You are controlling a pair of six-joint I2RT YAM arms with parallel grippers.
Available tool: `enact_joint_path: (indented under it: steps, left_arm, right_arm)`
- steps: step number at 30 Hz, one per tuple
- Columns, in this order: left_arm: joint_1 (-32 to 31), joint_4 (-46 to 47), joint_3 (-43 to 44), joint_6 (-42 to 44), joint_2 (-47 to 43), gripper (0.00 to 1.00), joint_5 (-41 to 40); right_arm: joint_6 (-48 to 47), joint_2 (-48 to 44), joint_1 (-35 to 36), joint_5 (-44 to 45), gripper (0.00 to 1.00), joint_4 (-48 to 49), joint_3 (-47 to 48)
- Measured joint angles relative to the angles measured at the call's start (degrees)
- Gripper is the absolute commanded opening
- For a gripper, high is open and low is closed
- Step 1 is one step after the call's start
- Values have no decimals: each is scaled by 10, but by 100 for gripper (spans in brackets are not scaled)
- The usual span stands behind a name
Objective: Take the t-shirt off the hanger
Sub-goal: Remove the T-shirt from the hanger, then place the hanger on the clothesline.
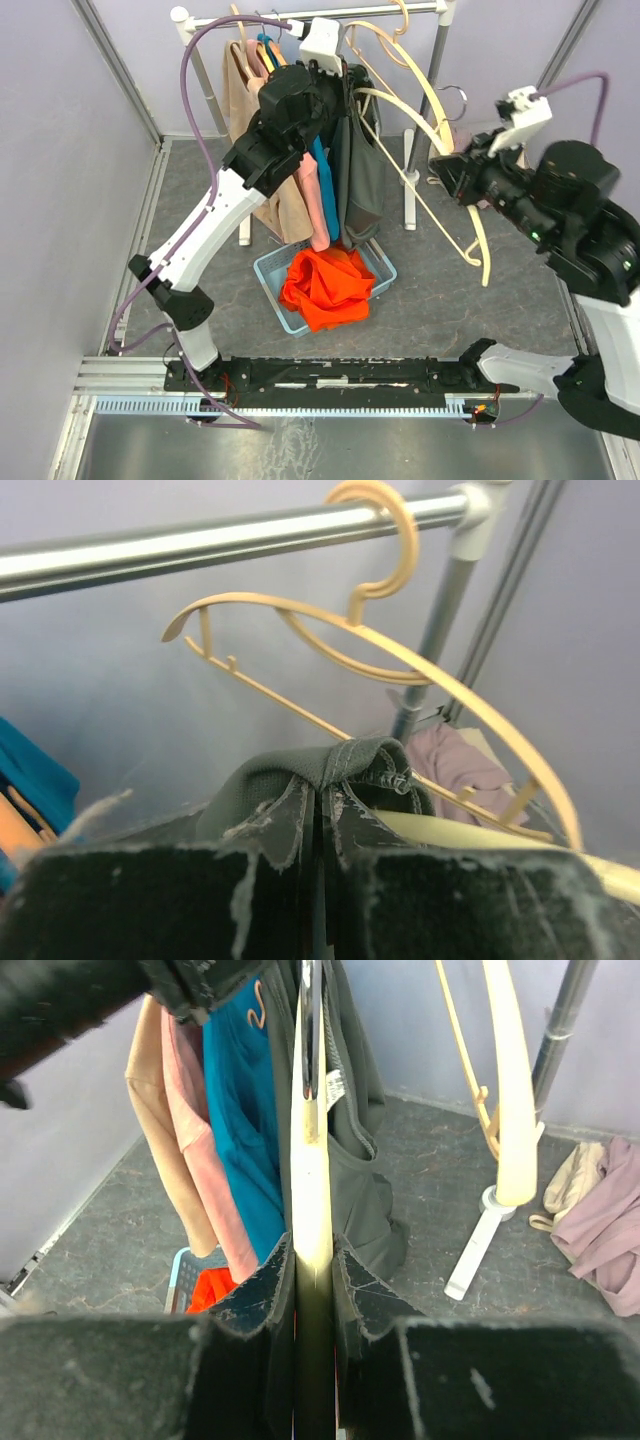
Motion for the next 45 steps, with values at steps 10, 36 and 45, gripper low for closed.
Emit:
enact_joint_path:
  steps: [10,36,45]
  left_arm:
    - [24,-35,15,0,47,3,-11]
    - [25,-7,-205,-28,-181,3,218]
    - [25,-10,-212,-37,-213,3,288]
  right_arm:
    - [-10,-85,0,8,1,7,-9]
    - [-53,199,-1,76,1,50,176]
    - [-56,280,-15,72,1,98,205]
